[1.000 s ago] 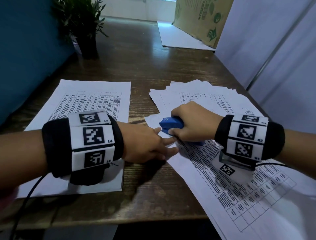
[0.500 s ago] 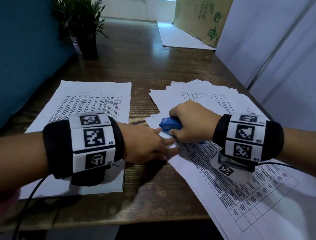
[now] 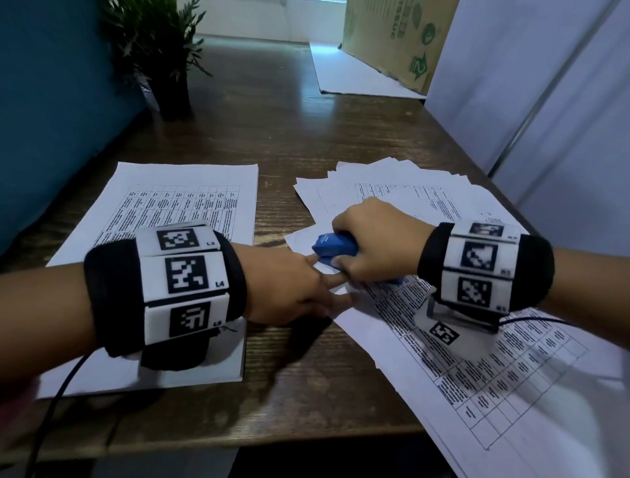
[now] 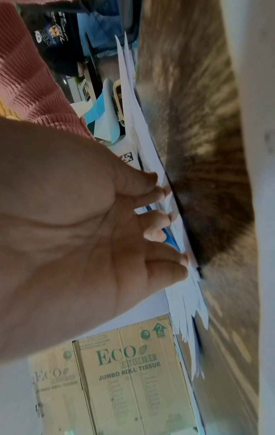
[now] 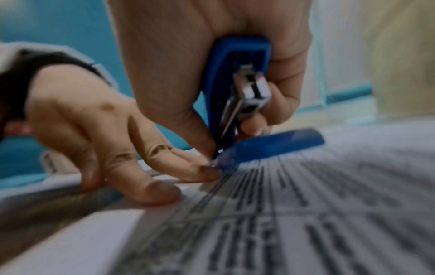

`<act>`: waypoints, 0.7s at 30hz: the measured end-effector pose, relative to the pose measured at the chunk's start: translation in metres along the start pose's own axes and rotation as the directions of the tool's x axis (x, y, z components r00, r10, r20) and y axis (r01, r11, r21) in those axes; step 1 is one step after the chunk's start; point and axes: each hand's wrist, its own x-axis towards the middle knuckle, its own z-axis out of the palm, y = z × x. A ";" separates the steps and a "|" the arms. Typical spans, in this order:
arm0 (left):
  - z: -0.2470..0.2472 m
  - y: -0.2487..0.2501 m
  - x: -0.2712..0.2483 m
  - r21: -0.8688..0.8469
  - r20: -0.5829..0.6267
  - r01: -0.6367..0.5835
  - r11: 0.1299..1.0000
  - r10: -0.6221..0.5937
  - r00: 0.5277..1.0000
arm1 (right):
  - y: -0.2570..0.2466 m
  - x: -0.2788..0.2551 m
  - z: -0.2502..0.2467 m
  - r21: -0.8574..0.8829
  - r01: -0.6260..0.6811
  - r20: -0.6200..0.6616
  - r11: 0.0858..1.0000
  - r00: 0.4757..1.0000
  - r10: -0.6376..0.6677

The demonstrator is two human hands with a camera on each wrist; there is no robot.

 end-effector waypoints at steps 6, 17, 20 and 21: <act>0.001 -0.001 0.002 -0.002 0.004 -0.016 1.000 0.016 1.000 | 0.011 0.009 -0.001 0.186 -0.123 0.078 0.975 0.991 0.110; 0.004 -0.002 0.001 0.010 -0.009 0.002 1.000 -0.002 1.000 | 0.000 0.007 0.002 0.043 -0.061 0.025 0.997 0.998 0.060; 0.008 -0.005 0.002 -0.013 -0.049 -0.011 1.000 0.010 0.999 | -0.006 0.004 0.001 -0.046 -0.005 0.002 0.999 1.000 0.005; 0.008 -0.006 0.002 -0.011 -0.046 -0.009 1.000 0.009 0.999 | -0.008 0.003 0.000 -0.082 0.014 0.001 0.997 1.000 -0.014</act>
